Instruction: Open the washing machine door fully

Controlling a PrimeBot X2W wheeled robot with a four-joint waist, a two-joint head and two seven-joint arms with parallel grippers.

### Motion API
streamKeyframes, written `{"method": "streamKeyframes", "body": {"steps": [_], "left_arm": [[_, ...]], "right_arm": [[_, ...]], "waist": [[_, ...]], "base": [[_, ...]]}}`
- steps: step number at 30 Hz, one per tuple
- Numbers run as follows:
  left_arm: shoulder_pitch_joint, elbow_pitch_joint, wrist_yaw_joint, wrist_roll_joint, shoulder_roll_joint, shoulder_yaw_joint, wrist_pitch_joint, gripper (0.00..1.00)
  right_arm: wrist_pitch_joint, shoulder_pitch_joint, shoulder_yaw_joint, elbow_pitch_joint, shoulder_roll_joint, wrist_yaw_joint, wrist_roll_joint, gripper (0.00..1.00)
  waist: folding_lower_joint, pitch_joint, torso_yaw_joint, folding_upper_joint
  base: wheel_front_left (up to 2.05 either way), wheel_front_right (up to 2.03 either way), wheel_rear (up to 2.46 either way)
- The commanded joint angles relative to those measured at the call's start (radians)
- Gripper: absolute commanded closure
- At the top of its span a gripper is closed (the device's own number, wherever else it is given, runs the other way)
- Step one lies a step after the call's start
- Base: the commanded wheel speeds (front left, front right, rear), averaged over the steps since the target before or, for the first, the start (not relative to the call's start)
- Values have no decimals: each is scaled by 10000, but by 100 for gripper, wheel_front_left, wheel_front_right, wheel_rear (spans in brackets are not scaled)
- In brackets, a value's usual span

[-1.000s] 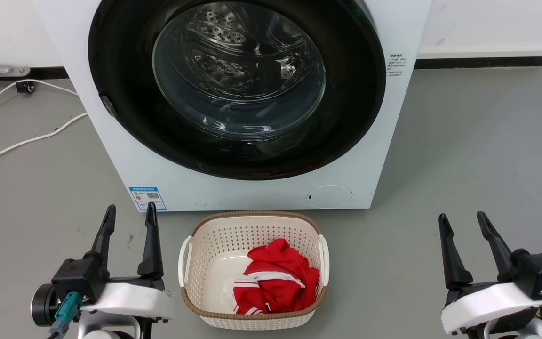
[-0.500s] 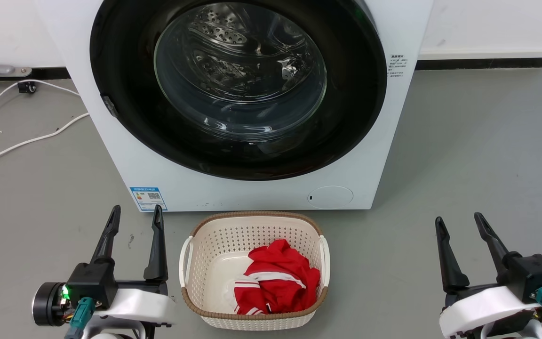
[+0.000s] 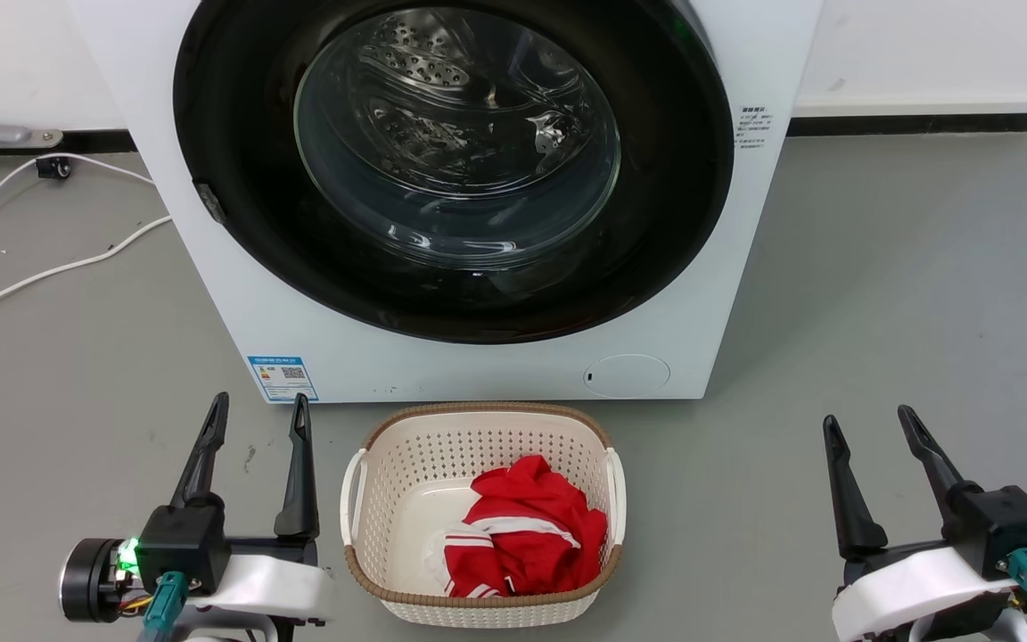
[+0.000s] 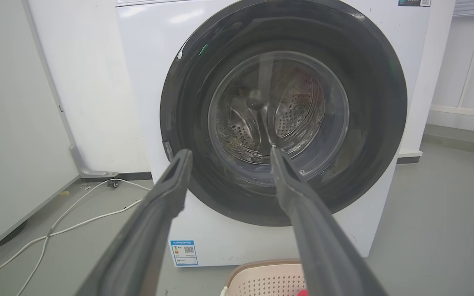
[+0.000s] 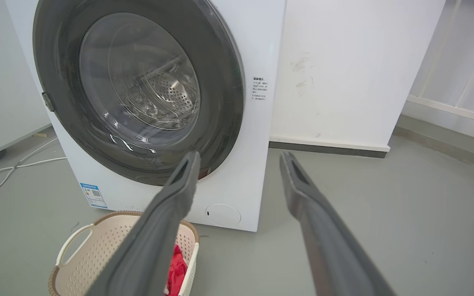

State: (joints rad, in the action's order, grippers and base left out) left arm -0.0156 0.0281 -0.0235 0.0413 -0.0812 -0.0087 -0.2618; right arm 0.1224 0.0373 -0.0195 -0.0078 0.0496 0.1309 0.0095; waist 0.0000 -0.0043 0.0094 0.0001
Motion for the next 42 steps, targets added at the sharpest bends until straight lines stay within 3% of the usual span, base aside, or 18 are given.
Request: {"method": "streamKeyframes", "body": {"steps": [1,13,14,15,19,20,28,29,33,38,42], "left_arm": [[110,41,-31,56,42,29,-38,0],[76,201,-132,106,126,152,-38,0],[69,200,-145,105,129,160,-38,0],[65,204,-157,102,134,168,-38,0],[60,207,-163,78,152,198,-38,0],[59,205,-169,75,156,210,-38,0],[21,188,-192,71,191,275,-38,0],[21,188,-192,71,191,275,-38,0],[-37,95,-168,55,209,293,-38,0],[-123,15,-150,109,234,326,-38,0],[-326,-87,-144,169,250,349,-38,0]], "right_arm": [[16,61,-2,12,12,-3,61,0],[7,56,0,73,12,-3,320,0],[-13,52,5,79,12,-3,346,61],[-31,48,18,91,12,-3,383,99],[163,-29,72,83,12,-3,843,100],[316,-67,119,66,12,-3,1527,100],[1402,-389,901,49,11,-1,11077,100],[1402,-389,901,49,11,-1,11077,100],[1416,-756,597,38,15,-1,14241,100],[1420,-1728,577,519,11,0,16444,100],[1232,-2822,531,1076,66,-1,17273,100]], "waist": [[0,-2,-5,-1],[0,-7,-25,-1],[0,-5,-24,-1],[0,-3,-24,-1],[0,5,-19,-1],[0,4,-18,-1],[0,25,-30,-1],[0,25,-30,-1],[0,68,-66,-1],[0,206,-116,-1],[0,549,-148,-1]], "base": [[0,0,0],[0,0,0],[0,0,0],[0,0,0],[0,0,0],[0,0,0],[0,0,0],[0,0,0],[0,0,0],[0,0,0],[0,0,0]]}}
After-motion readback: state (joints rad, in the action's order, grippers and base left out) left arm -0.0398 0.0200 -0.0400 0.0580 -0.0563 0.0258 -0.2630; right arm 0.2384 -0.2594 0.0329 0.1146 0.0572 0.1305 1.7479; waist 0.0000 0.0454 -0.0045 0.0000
